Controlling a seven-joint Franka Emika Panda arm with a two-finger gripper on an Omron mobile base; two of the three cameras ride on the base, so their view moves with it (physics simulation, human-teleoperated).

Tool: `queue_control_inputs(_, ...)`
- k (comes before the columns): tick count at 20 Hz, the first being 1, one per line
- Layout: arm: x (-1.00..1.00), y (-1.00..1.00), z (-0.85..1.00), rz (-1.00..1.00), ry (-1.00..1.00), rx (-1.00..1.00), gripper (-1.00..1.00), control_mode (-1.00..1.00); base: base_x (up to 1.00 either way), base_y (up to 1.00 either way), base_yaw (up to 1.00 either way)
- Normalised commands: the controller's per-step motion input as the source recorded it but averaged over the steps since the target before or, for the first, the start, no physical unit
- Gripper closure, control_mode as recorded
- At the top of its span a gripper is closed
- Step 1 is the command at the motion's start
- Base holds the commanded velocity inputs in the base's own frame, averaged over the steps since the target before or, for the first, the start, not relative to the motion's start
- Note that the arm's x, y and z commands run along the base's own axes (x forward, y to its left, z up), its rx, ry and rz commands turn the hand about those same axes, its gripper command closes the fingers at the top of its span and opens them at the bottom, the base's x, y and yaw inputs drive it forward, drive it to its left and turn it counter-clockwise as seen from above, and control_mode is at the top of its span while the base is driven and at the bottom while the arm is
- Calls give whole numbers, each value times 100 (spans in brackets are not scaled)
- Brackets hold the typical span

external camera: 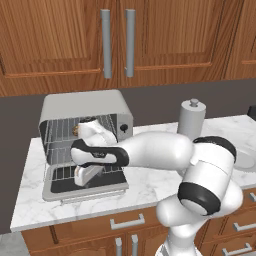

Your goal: Open the toaster oven door. Place the bread on the top rack in the toaster oven and place the chicken drumstick on the bottom rack.

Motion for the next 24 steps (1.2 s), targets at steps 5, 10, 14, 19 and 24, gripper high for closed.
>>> queue_control_inputs(5,52,1,-39,-32,13,0,-100,-100,0,0,0)
queue_control_inputs(10,56,2,-31,-26,2,0,-100,-100,0,0,0)
queue_control_inputs(14,47,16,1,-31,-8,0,-100,-100,0,0,0)
queue_control_inputs(19,58,18,7,-33,-14,0,-100,-100,0,0,0)
queue_control_inputs(24,62,39,8,-28,-17,0,-100,-100,0,0,0)
